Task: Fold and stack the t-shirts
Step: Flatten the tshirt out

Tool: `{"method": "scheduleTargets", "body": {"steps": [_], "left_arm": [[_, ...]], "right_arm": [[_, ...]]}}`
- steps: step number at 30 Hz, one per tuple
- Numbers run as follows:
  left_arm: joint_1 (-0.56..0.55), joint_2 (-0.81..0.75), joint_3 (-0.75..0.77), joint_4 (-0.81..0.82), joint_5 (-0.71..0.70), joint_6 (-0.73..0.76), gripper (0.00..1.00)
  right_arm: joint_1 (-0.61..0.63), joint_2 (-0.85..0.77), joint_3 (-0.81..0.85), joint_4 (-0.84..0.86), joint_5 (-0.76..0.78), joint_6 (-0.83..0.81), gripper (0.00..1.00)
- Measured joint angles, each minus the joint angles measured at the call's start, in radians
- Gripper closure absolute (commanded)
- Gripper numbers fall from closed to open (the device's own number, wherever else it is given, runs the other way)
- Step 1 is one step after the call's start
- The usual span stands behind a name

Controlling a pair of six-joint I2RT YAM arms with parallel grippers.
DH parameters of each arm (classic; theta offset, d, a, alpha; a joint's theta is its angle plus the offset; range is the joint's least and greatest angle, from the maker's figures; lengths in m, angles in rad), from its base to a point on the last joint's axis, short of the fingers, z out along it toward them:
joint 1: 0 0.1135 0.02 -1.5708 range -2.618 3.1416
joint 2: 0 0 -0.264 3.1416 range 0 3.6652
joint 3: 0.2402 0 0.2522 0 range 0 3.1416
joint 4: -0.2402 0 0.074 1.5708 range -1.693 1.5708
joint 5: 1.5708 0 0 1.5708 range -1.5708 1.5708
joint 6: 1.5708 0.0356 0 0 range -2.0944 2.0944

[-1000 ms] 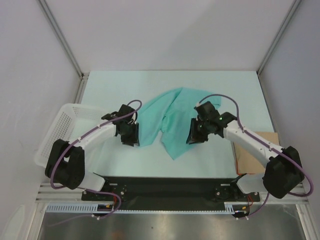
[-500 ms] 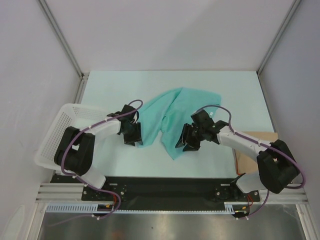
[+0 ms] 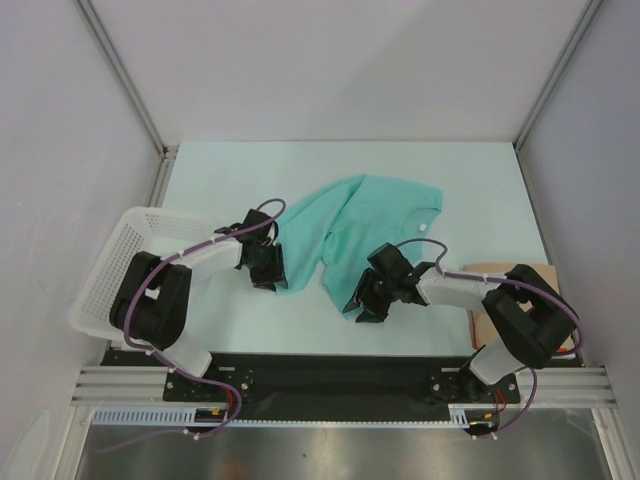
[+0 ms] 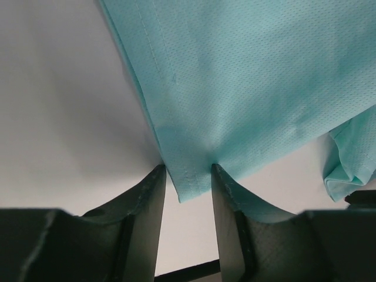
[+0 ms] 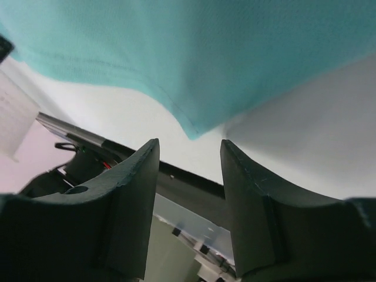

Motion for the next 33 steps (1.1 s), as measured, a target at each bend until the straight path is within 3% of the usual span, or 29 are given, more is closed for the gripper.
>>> {"method": "scheduleTargets", "body": {"steps": [4, 7, 8, 11, 17, 20, 21, 23, 24, 29, 33], "left_arm": [[0.001, -0.001, 0.000, 0.000, -0.002, -0.006, 0.50], [0.002, -0.014, 0.000, -0.017, -0.018, -0.006, 0.45], [0.002, -0.024, 0.000, -0.027, -0.027, -0.006, 0.44], [0.004, -0.062, -0.009, -0.039, -0.037, -0.005, 0.42], [0.004, -0.080, -0.043, -0.017, -0.007, -0.010, 0.35], [0.004, -0.063, -0.052, -0.010, 0.018, -0.012, 0.40], [0.004, -0.055, -0.051, -0.006, 0.027, -0.016, 0.49], [0.005, -0.041, -0.050, 0.010, 0.045, -0.029, 0.75], [0.005, -0.024, -0.047, 0.021, 0.054, -0.037, 0.99], [0.006, 0.028, -0.002, 0.025, 0.076, -0.042, 1.00], [0.006, -0.024, 0.008, -0.029, 0.052, -0.045, 1.00]], "right_arm": [[0.008, 0.062, 0.001, 0.067, -0.014, 0.086, 0.57], [0.011, 0.074, -0.002, 0.078, -0.004, 0.139, 0.71], [0.010, 0.074, -0.005, 0.076, 0.005, 0.150, 0.84], [0.005, 0.072, -0.004, 0.052, 0.040, 0.149, 1.00], [-0.045, 0.025, 0.066, -0.132, 0.148, 0.008, 1.00], [-0.067, -0.078, 0.090, -0.227, 0.198, -0.073, 1.00], [-0.079, -0.131, 0.093, -0.251, 0.205, -0.097, 1.00], [-0.097, -0.227, 0.106, -0.298, 0.211, -0.140, 1.00], [-0.104, -0.256, 0.113, -0.311, 0.211, -0.153, 1.00], [-0.138, -0.342, 0.146, -0.403, 0.216, -0.212, 1.00], [-0.174, -0.372, 0.218, -0.543, 0.266, -0.268, 1.00]]}}
